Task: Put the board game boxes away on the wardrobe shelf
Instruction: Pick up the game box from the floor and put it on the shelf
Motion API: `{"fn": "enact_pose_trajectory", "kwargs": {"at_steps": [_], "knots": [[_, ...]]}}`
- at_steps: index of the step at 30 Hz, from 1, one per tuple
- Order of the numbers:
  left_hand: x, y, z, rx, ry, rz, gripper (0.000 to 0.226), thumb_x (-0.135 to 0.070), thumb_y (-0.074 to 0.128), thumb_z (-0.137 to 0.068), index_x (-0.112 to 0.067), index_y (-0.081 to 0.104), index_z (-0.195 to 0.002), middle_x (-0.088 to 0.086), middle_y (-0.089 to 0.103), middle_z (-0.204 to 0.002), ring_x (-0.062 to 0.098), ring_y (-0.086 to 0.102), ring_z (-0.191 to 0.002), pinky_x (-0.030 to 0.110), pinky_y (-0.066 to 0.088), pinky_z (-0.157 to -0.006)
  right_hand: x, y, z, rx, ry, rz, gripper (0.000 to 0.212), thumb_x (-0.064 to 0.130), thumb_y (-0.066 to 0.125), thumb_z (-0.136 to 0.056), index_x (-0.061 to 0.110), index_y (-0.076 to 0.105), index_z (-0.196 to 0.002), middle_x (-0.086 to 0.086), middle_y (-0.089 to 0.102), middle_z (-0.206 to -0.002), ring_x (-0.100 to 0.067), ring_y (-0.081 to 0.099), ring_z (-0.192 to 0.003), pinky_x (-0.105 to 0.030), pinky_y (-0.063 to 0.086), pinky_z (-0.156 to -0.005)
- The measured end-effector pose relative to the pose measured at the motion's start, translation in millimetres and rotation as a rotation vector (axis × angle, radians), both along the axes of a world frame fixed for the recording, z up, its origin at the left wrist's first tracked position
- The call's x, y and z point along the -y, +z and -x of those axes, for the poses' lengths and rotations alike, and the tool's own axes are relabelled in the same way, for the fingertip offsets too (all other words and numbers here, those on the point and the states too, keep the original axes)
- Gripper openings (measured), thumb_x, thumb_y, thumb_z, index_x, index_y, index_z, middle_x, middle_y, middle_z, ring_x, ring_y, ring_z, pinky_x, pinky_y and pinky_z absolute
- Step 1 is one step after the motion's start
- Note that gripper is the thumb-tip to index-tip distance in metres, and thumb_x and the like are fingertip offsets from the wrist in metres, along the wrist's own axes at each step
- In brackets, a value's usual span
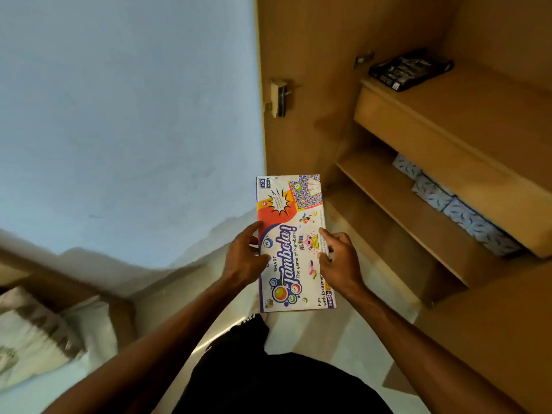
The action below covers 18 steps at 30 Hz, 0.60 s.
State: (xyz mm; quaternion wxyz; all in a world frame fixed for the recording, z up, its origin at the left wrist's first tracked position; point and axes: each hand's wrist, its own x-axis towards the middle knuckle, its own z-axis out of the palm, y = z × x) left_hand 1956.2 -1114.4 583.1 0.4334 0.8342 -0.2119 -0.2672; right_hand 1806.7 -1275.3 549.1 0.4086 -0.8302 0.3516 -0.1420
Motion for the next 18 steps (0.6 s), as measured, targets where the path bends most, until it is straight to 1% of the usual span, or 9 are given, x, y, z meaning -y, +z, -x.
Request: {"fn": "enact_pose_trajectory", "kwargs": {"at_steps": [2,5,7,9,11,12,14,15,18], "knots": [[38.5,-1.3,-27.1,-0.002,-0.045,0.008,0.077,-0.002,0.075,-0.077,-0.024,0.042,-0.142,0.002,0.061,-0.116,0.019,0.063,-0.094,0.028,0.056,-0.067,29.2,-0.6,-21.2,0.002,-0.059,-0.008,0.058,0.004,0.063,-0.088,0.015,0.045,-0.142,-0.002,0.047,-0.115,-0.013,0.057,-0.105,-0.027,0.057,-0.083],[109.8,3.0,-69.5,-0.004,-0.151,0.010,0.075,-0.001,0.072,-0.076,-0.025,0.042,-0.141,-0.002,0.061,-0.112,0.016,0.064,-0.090,0.022,0.054,-0.062,82.8,3.6,-51.6,-0.001,-0.184,-0.022,0.056,0.001,0.062,-0.089,0.014,0.046,-0.141,-0.002,0.046,-0.113,-0.012,0.055,-0.104,-0.020,0.050,-0.079],[146.1,6.1,-90.0,0.007,-0.216,0.024,0.075,0.000,0.070,-0.074,-0.026,0.044,-0.140,0.001,0.065,-0.112,0.013,0.064,-0.085,0.024,0.055,-0.063,109.1,7.1,-62.2,0.007,-0.217,-0.008,0.056,0.001,0.062,-0.088,0.013,0.046,-0.140,0.000,0.045,-0.111,-0.014,0.057,-0.104,-0.017,0.047,-0.079],[197.2,13.5,-107.7,0.003,-0.291,0.036,0.075,0.004,0.067,-0.074,-0.022,0.044,-0.141,0.004,0.065,-0.110,0.008,0.062,-0.081,0.019,0.053,-0.060,146.3,10.5,-71.3,0.028,-0.278,-0.012,0.056,0.000,0.062,-0.088,0.013,0.047,-0.140,-0.003,0.047,-0.114,-0.017,0.058,-0.109,-0.021,0.051,-0.083],[250.8,19.1,-117.8,-0.002,-0.353,0.057,0.072,0.009,0.065,-0.077,-0.016,0.044,-0.140,0.004,0.062,-0.108,0.005,0.058,-0.077,0.011,0.049,-0.053,188.6,14.1,-75.0,0.053,-0.343,0.020,0.056,-0.001,0.062,-0.087,0.014,0.048,-0.139,-0.008,0.051,-0.120,-0.018,0.057,-0.112,-0.028,0.052,-0.090],[272.0,21.4,-120.6,-0.002,-0.379,0.068,0.070,0.010,0.065,-0.078,-0.015,0.044,-0.140,0.002,0.060,-0.107,0.004,0.057,-0.077,0.011,0.049,-0.051,206.2,16.4,-76.8,0.058,-0.362,0.044,0.056,-0.001,0.063,-0.086,0.013,0.048,-0.139,-0.009,0.051,-0.120,-0.017,0.056,-0.111,-0.025,0.051,-0.090],[326.2,23.9,-125.7,0.000,-0.421,0.089,0.068,0.008,0.067,-0.080,-0.016,0.044,-0.140,-0.001,0.059,-0.105,0.004,0.057,-0.080,0.011,0.049,-0.052,254.2,21.3,-80.3,0.061,-0.409,0.079,0.056,0.000,0.063,-0.086,0.012,0.048,-0.139,-0.010,0.051,-0.118,-0.015,0.055,-0.107,-0.016,0.046,-0.085],[355.6,21.9,-129.1,0.008,-0.428,0.099,0.069,0.006,0.068,-0.080,-0.017,0.044,-0.140,-0.002,0.059,-0.105,0.005,0.057,-0.081,0.012,0.049,-0.055,280.5,24.6,-82.4,0.069,-0.424,0.084,0.056,0.000,0.062,-0.086,0.013,0.048,-0.139,-0.010,0.052,-0.118,-0.015,0.055,-0.108,-0.017,0.047,-0.086],[432.3,24.9,-135.2,0.018,-0.404,0.141,0.071,0.005,0.069,-0.077,-0.018,0.046,-0.140,-0.001,0.062,-0.105,0.010,0.060,-0.084,0.017,0.051,-0.062,355.7,32.4,-88.3,0.094,-0.452,0.093,0.054,0.000,0.062,-0.086,0.013,0.051,-0.137,-0.009,0.053,-0.120,-0.018,0.055,-0.112,-0.034,0.052,-0.095]]}}
